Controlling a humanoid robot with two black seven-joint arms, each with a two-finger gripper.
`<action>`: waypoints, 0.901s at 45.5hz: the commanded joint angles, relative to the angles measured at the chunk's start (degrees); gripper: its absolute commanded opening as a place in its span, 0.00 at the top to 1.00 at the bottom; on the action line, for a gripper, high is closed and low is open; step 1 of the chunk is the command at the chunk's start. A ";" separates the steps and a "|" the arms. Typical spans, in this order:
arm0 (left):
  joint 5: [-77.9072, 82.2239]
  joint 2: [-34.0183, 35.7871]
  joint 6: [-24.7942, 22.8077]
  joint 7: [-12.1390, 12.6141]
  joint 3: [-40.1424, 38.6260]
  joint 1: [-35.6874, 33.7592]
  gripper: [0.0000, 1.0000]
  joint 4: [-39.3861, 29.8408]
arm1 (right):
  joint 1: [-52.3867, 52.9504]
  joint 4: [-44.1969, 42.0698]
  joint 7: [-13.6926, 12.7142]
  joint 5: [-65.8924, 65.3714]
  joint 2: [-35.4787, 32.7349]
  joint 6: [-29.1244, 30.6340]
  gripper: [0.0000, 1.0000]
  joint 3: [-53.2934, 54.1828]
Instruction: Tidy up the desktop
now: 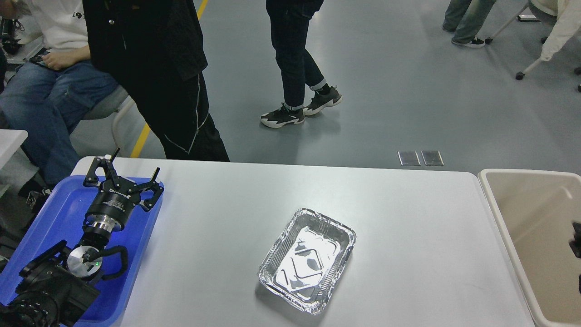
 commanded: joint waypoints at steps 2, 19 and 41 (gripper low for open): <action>0.03 -0.01 0.00 0.00 0.00 0.00 0.00 0.00 | -7.33 24.08 1.88 -16.11 0.21 2.13 0.00 25.46; 0.03 -0.01 0.00 0.00 0.00 0.00 0.00 0.00 | -7.60 26.03 2.05 -26.76 19.55 -2.45 0.00 30.30; 0.03 -0.01 0.00 0.00 0.00 -0.08 0.00 0.00 | -6.20 23.92 5.57 -27.82 24.39 -6.05 0.00 30.74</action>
